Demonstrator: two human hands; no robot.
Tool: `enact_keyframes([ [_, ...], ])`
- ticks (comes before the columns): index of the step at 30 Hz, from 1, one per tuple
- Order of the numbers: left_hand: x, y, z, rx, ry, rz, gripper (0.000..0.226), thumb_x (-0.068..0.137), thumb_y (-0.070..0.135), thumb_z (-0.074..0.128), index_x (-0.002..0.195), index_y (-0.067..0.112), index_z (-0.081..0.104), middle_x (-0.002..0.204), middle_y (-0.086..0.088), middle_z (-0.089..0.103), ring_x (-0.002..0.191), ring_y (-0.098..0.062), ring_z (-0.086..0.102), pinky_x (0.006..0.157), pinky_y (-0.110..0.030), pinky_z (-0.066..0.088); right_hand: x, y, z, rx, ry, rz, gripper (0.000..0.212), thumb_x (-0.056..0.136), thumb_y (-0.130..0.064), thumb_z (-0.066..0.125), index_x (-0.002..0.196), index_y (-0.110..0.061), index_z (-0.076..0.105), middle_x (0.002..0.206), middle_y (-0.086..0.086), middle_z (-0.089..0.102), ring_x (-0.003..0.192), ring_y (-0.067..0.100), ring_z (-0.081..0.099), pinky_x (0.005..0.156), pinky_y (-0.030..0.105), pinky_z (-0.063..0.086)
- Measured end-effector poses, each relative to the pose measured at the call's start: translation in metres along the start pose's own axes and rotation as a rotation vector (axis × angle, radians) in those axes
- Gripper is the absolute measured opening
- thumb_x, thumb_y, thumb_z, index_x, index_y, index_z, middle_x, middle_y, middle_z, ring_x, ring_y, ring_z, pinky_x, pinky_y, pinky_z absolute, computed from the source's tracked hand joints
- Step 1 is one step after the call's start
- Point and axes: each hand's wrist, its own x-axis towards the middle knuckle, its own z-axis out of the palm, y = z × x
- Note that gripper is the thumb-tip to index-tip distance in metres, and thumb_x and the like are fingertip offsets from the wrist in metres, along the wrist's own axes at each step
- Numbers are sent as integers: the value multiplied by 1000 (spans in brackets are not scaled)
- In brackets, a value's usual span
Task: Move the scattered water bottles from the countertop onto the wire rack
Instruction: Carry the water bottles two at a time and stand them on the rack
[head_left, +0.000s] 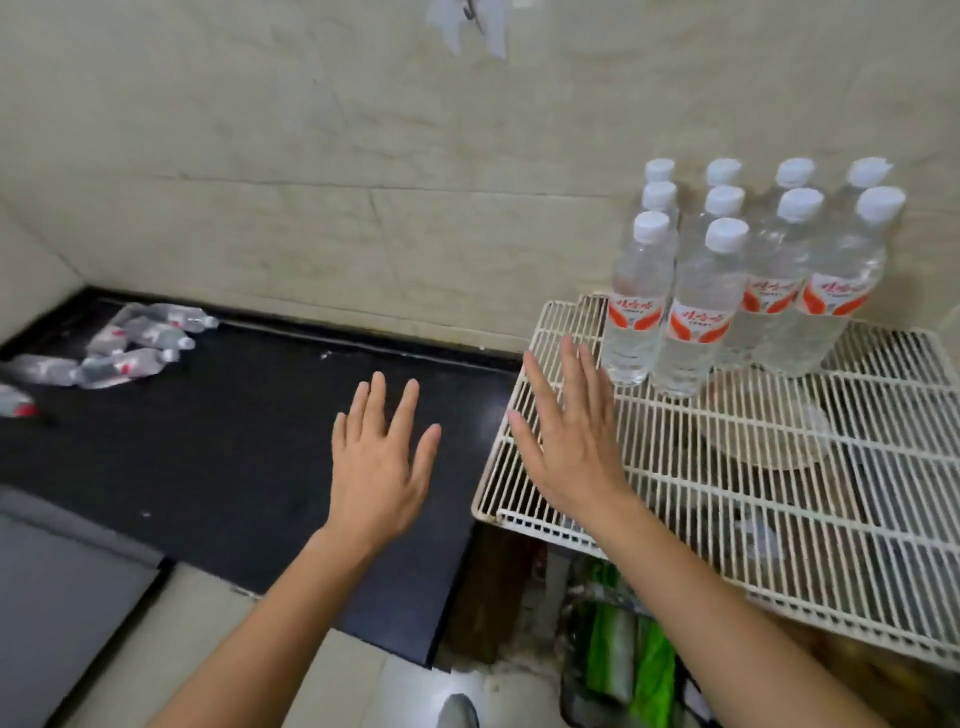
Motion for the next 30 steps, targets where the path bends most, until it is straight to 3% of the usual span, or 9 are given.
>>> enact_keyframes([
  [4,-33,-59,-22,73,33,-94,65,100,58,23,156,25,28,165,-14,17,154,-31,12,120,-54,18,6,-61,22,6,-68,-111,68,105,-52,34,163,-25,11,170,14,-5,156,30,-11,126,53,2],
  [9,-72,-151,-46,62,82,-215,66,99,58,25,153,21,37,162,-16,27,150,-34,23,115,-58,28,8,-154,65,15,-102,-237,69,105,-52,34,163,-27,6,170,12,-6,156,28,-11,126,51,-2],
  [16,-125,-334,-103,72,142,-335,68,99,57,25,154,19,35,163,-14,25,151,-33,22,117,-56,27,14,-338,158,103,-81,-283,68,105,-49,37,163,-23,12,170,14,-3,157,28,-10,126,48,-4],
  [22,-153,-465,-149,71,196,-454,72,99,60,20,155,17,33,164,-15,23,151,-32,20,118,-56,26,14,-469,227,152,-172,-358,68,104,-51,35,162,-23,15,170,16,0,157,30,-7,126,50,2],
  [30,-132,-578,-156,43,209,-522,72,99,59,21,156,17,30,164,-15,21,152,-32,19,118,-56,27,79,-560,298,137,-217,-445,67,104,-50,35,161,-20,19,169,17,3,157,31,-2,126,50,4],
])
